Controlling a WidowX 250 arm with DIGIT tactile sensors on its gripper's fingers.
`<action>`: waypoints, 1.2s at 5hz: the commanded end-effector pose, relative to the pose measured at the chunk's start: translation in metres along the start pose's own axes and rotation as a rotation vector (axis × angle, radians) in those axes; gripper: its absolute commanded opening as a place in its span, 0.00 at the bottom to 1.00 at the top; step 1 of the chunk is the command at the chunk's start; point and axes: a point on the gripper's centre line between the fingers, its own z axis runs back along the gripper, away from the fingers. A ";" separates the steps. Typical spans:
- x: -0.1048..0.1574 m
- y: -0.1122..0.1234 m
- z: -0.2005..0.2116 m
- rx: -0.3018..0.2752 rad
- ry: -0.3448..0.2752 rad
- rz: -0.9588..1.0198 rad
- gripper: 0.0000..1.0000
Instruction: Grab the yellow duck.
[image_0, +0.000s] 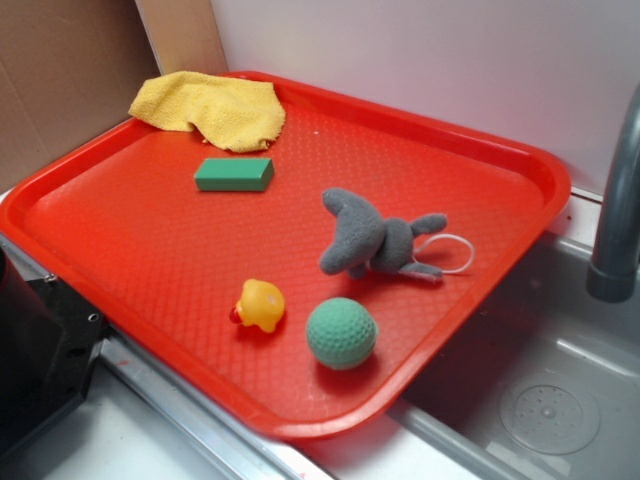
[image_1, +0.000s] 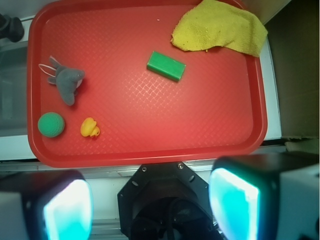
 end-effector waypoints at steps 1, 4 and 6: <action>0.000 0.000 0.000 0.000 0.000 0.000 1.00; 0.022 -0.015 -0.047 -0.119 -0.102 0.331 1.00; 0.034 -0.044 -0.096 -0.123 -0.034 0.461 1.00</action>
